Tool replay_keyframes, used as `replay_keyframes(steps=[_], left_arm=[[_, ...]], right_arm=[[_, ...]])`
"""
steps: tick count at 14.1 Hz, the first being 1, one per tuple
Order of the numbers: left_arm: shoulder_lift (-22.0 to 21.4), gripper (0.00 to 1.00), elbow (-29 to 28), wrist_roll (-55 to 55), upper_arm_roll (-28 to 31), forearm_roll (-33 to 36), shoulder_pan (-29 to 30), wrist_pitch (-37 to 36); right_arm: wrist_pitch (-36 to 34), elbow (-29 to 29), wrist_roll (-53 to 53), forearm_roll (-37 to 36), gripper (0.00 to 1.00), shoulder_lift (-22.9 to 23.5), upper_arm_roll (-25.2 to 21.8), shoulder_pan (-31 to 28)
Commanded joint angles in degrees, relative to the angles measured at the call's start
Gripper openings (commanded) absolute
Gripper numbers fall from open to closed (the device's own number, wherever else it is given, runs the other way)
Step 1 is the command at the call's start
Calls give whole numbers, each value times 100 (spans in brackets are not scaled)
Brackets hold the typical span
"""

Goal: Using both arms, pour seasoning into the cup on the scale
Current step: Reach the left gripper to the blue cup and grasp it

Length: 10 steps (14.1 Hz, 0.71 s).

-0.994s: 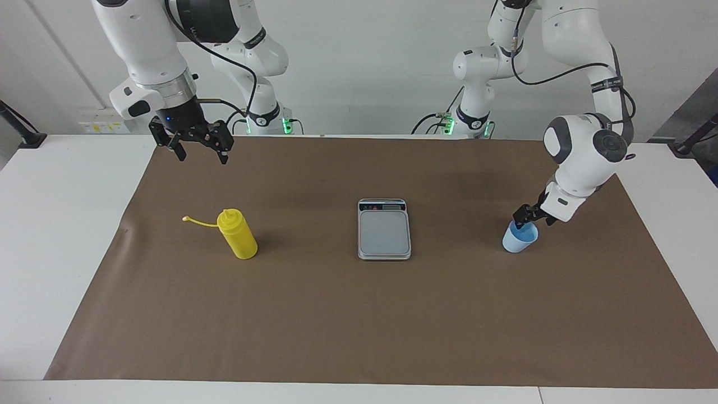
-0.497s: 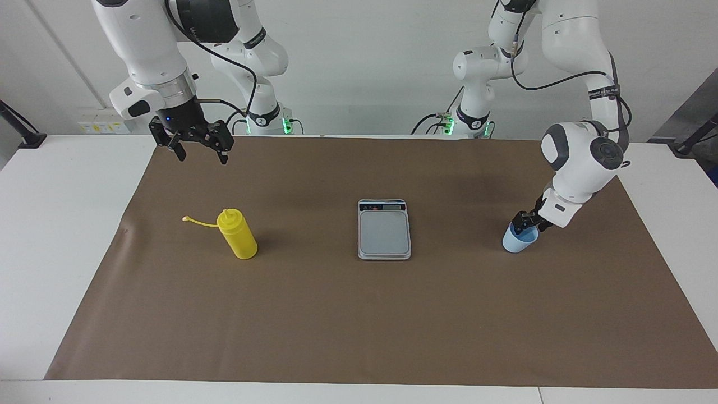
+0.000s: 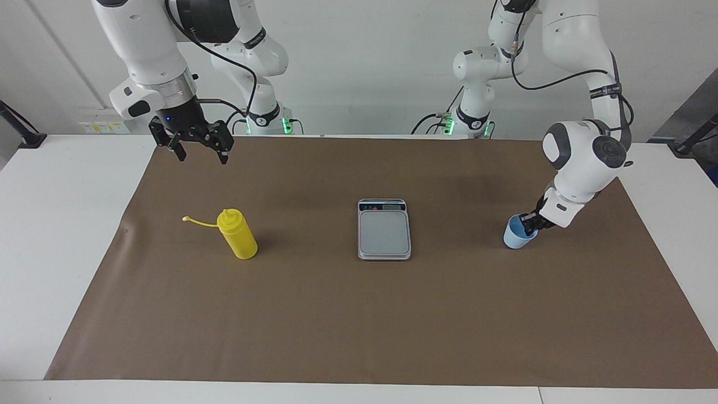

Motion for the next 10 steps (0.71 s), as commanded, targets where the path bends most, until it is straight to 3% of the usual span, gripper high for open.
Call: replay_keyframes(steps=[1, 6, 10], left_arm=[[174, 0, 646, 155, 0, -6, -21, -658], [68, 0, 1463, -29, -298, -67, -127, -1985], [33, 0, 1640, -1318, -799, -67, -468, -2066]], right_arm=[[-48, -17, 83, -15, 100, -14, 40, -52], [-48, -17, 83, -15, 100, -14, 40, -52], [-48, -17, 83, -15, 100, -14, 40, -52]])
